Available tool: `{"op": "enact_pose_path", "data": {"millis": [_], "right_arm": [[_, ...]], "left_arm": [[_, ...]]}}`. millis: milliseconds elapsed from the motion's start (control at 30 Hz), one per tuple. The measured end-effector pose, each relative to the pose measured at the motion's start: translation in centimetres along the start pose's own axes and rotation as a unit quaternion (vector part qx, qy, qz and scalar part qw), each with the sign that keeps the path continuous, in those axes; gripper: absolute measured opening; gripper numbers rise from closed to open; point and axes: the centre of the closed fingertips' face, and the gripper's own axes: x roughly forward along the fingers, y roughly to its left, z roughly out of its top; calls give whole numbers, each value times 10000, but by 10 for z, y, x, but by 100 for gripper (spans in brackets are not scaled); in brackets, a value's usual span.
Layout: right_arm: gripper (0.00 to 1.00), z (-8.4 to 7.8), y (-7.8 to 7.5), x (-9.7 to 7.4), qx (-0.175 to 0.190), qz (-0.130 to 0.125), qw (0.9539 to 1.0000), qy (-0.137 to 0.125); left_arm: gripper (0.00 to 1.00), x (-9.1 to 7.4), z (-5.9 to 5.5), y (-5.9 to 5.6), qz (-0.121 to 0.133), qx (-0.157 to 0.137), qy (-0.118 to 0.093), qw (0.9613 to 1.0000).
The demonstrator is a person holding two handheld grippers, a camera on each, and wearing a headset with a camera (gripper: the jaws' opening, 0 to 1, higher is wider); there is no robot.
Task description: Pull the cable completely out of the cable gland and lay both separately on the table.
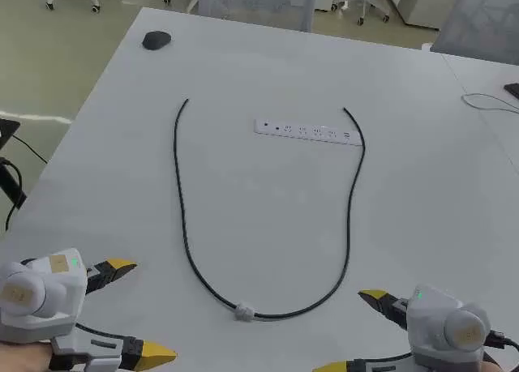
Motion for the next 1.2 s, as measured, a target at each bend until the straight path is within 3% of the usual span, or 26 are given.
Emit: {"op": "enact_pose_path", "data": {"millis": [100,200,733,1067,1200], "right_arm": [[99,1,-1,-1,95,-51,9999,-50],[98,4,-1,-1,140,-66,9998,-108],[97,0,0,3,-38,11,9999,92],[96,16,4,19,-267,160,9994,140],[95,20,5,29,-387,242,9987,242]], "left_arm": [[98,-1,3,-2,-16,49,-70,10000],[97,0,-2,-1,-16,-85,59,9999],[96,1,-1,3,4,-37,70,10000],[96,5,-9,7,15,-13,208,9998],[96,5,-8,7,23,-46,156,9999]]}}
